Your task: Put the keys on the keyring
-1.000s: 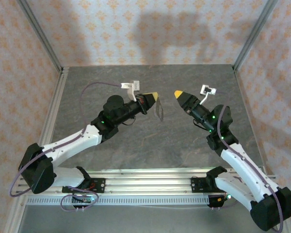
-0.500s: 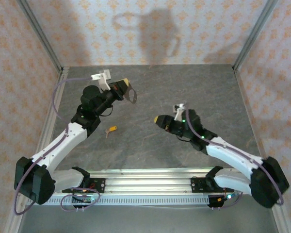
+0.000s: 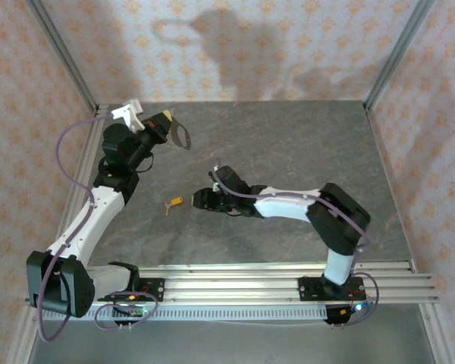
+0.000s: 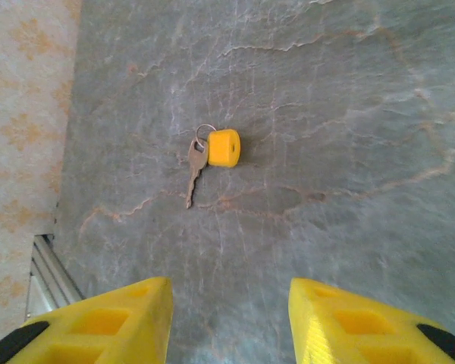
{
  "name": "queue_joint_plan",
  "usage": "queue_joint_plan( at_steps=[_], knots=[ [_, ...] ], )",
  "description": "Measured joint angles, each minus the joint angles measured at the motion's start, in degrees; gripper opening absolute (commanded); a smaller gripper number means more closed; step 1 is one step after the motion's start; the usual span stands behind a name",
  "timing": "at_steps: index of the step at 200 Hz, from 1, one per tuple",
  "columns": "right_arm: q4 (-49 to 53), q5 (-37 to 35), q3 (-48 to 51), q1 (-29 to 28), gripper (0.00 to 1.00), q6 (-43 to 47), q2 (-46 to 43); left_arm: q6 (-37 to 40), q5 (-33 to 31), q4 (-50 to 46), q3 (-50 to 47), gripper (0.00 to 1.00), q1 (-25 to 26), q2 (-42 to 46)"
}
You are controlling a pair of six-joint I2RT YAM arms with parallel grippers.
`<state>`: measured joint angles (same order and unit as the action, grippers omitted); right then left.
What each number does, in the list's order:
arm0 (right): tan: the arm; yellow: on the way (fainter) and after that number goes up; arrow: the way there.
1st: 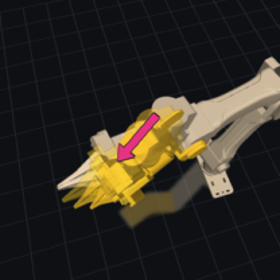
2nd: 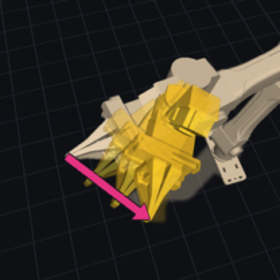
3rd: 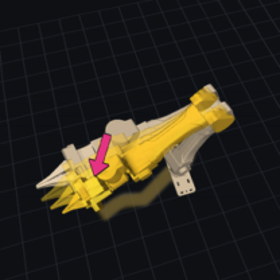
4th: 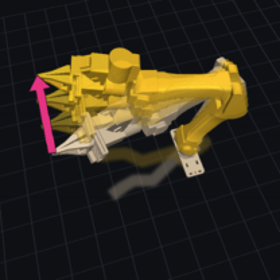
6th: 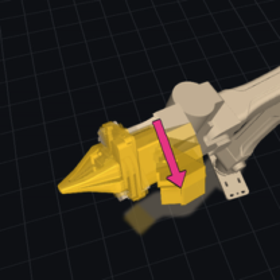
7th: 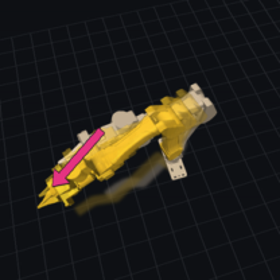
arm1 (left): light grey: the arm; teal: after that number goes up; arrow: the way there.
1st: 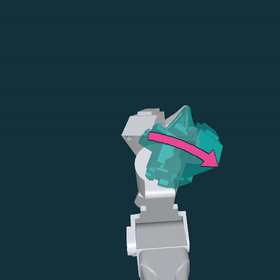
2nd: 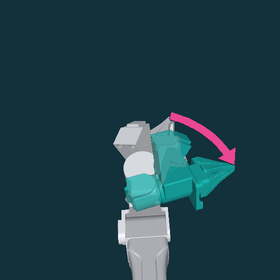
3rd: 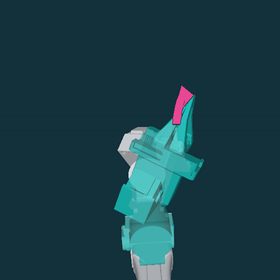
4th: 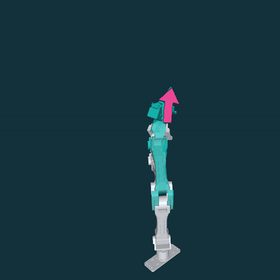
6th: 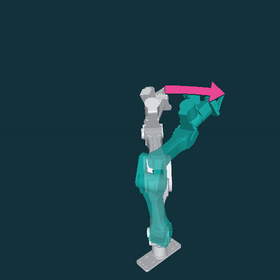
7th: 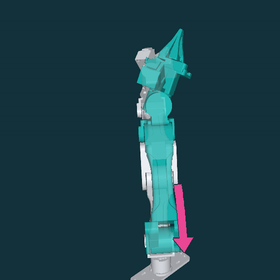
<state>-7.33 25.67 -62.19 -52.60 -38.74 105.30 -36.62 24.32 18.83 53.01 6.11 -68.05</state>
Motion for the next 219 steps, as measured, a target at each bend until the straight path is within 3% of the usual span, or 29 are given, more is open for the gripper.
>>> queue_joint_plan(
  at_steps=[60,151,187,219],
  knots=[
    [2.7,0.0,-11.3,-1.2,0.42,-2.4,12.5,-3.0,3.0,0.4,1.7,0.0,-5.0,-0.1],
    [6.5,0.0,-22.3,-1.2,0.4,-5.0,20.5,-4.7,5.3,2.2,2.5,0.0,-5.2,-0.1],
    [7.1,0.0,-24.7,-1.2,0.33,-5.2,22.2,-5.4,5.5,2.9,2.5,0.0,-5.2,-0.7],
    [7.3,0.0,-25.4,-1.2,0.15,-5.2,23.1,-5.6,5.6,3.3,2.5,0.0,-5.2,-1.1]
  ],
)
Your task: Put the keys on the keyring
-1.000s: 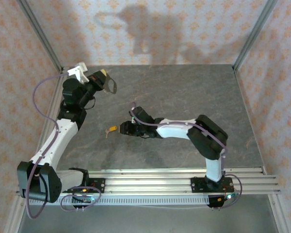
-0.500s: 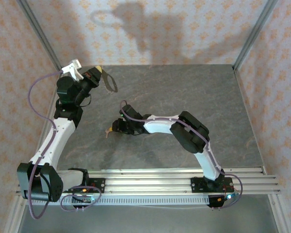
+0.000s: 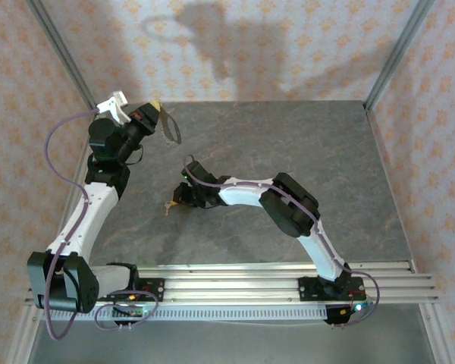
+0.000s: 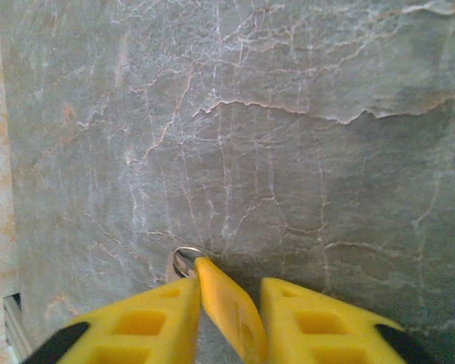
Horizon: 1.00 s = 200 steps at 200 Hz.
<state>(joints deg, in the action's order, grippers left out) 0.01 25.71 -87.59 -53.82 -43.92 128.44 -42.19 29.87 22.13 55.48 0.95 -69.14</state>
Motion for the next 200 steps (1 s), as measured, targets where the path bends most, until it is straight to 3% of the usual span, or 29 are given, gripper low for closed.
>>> queue_joint_plan(
  at_steps=[29,63,103,159,181,200],
  knots=[
    [-1.9,0.8,0.1,0.2,0.0,-0.8,0.1,-0.1,0.2,0.1,0.0,0.0,0.0,0.0],
    [-6.6,1.3,7.1,1.5,0.0,-1.3,-3.2,-0.9,1.2,0.7,0.0,0.0,0.0,-0.3],
    [-8.5,-0.5,21.8,6.3,0.0,-1.4,-14.5,-1.9,1.7,1.4,0.0,0.0,0.3,-1.0],
    [-8.0,-6.4,46.2,13.3,0.0,0.0,-35.7,-0.9,1.0,-0.8,-0.1,0.0,7.7,-0.9],
    [-5.2,-9.4,52.0,14.5,0.31,1.0,-43.3,-0.1,0.1,-1.5,-1.2,0.0,11.6,0.2],
    [-3.0,-9.9,54.2,14.3,0.38,2.1,-47.6,0.3,-0.8,-1.9,-2.7,0.0,14.7,1.2]
  ],
)
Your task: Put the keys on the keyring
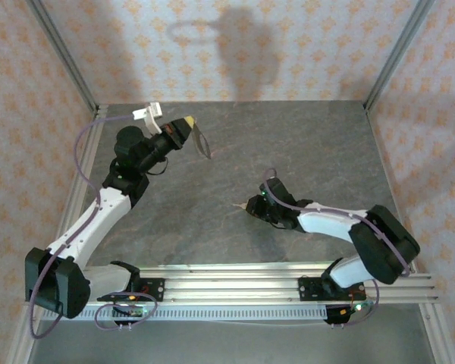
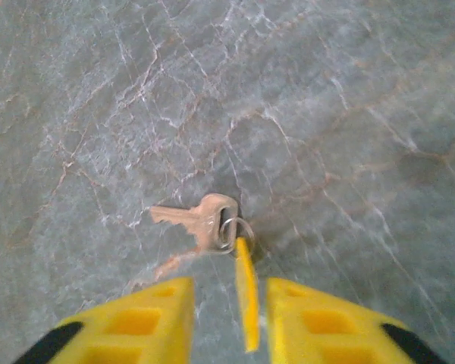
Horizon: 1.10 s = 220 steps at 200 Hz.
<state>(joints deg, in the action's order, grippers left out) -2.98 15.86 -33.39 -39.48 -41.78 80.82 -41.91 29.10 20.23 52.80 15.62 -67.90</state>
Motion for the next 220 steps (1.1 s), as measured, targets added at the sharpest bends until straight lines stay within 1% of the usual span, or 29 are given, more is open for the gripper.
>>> queue_joint_plan(
  at_steps=[17,26,44,62,79,86,99,111,141,187,206,220],
  knots=[
    [1.8,0.0,1.2,-0.7,0.39,0.9,-3.3,0.2,-1.0,-0.2,-1.2,0.0,2.1,0.6],
    [3.5,-0.1,1.7,-1.1,0.43,1.2,-5.5,0.3,-1.3,-0.3,-1.9,0.0,2.8,0.9],
    [7.5,-1.5,2.1,-1.5,0.45,2.5,-10.6,0.4,-2.4,-0.5,-3.5,0.0,3.8,1.8],
    [10.9,-3.3,2.0,-0.7,0.46,4.0,-15.4,0.5,-3.1,-1.1,-4.5,0.0,4.6,2.7],
    [12.9,-4.9,1.5,0.5,0.44,5.2,-17.0,0.9,-3.9,-1.4,-5.0,0.0,5.1,3.7],
    [13.5,-5.4,1.1,1.0,0.42,5.9,-16.7,1.0,-4.1,-1.4,-5.3,0.0,5.4,4.0],
    [14.3,-6.1,0.3,1.6,0.34,6.6,-15.2,1.2,-4.4,-1.5,-5.5,0.0,5.4,4.3],
    [14.6,-6.9,-0.9,1.8,0.29,7.3,-12.6,1.3,-4.7,-1.5,-5.6,0.0,5.7,4.3],
    [14.8,-8.2,-3.9,1.9,0.18,8.5,-5.2,1.4,-5.4,-1.7,-5.7,0.0,6.2,4.3],
    [14.5,-8.0,-4.9,1.9,0.11,8.6,0.5,1.4,-5.6,-1.7,-6.1,0.0,6.8,4.4],
    [14.3,-7.1,-6.6,1.8,0.09,8.6,2.6,1.4,-5.6,-1.7,-6.1,0.0,7.0,4.4],
    [14.1,-6.6,-8.7,1.0,0.06,8.5,4.3,1.4,-5.7,-1.7,-6.1,0.0,7.3,4.4]
  ],
)
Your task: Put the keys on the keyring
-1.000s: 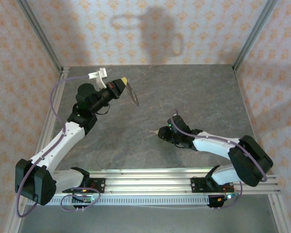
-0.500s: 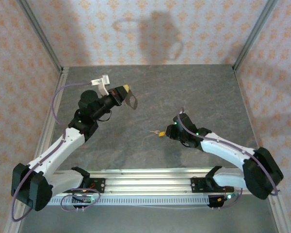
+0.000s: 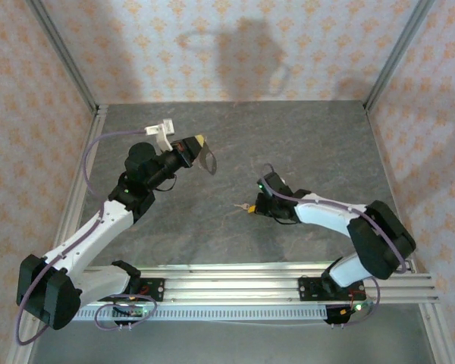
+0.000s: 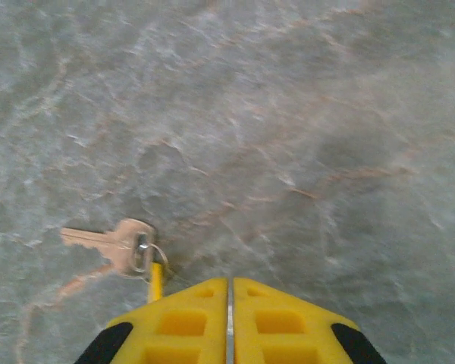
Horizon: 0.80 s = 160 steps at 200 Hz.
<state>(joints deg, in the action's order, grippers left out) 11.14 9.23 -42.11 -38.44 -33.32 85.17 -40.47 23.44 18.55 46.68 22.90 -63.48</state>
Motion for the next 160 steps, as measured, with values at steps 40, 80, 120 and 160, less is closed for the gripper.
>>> queue_joint_plan(
  at_steps=[40,80,120,160],
  knots=[
    [-2.9,3.0,-6.2,-7.3,0.05,0.0,3.0,0.0,0.0,0.0,0.0,0.0,0.0,-0.4],
    [-3.4,2.5,-6.6,-7.5,0.1,0.5,1.1,0.0,0.0,0.0,0.0,0.0,0.4,-0.6],
    [-2.8,0.6,-4.3,-4.2,0.28,-0.1,0.3,0.0,0.0,0.0,0.0,0.0,0.4,-1.2],
    [-1.3,-0.2,-2.6,-3.4,0.31,-1.6,0.9,0.0,0.0,0.0,0.0,0.0,0.4,-1.3]
  ],
)
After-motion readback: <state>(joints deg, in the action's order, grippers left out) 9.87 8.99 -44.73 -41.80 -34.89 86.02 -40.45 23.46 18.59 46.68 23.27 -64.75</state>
